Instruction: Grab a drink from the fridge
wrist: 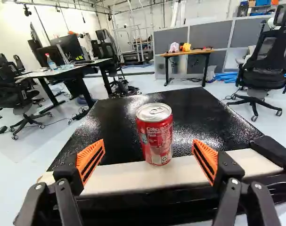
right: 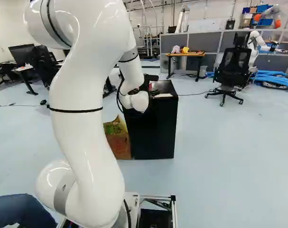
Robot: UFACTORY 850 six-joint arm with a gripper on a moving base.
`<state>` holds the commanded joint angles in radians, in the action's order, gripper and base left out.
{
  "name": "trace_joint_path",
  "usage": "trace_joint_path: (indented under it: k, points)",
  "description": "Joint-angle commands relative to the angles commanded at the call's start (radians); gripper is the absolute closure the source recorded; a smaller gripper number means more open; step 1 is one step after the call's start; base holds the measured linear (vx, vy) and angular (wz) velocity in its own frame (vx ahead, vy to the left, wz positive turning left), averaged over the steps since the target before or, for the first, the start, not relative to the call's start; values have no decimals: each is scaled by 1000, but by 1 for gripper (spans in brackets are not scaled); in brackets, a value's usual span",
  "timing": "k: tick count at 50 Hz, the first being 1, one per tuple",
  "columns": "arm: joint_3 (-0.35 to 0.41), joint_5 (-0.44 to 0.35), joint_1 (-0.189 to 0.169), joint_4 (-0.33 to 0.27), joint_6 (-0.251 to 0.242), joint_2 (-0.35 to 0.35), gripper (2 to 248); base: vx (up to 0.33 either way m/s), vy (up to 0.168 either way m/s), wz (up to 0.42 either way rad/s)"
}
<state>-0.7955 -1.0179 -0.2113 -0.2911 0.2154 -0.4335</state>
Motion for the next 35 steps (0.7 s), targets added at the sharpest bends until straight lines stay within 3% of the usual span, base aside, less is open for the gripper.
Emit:
trace_joint_path:
  k: [35]
  points:
    - [-62, -1, -14, -3, 0, -48, 3, 0, 0, 0]
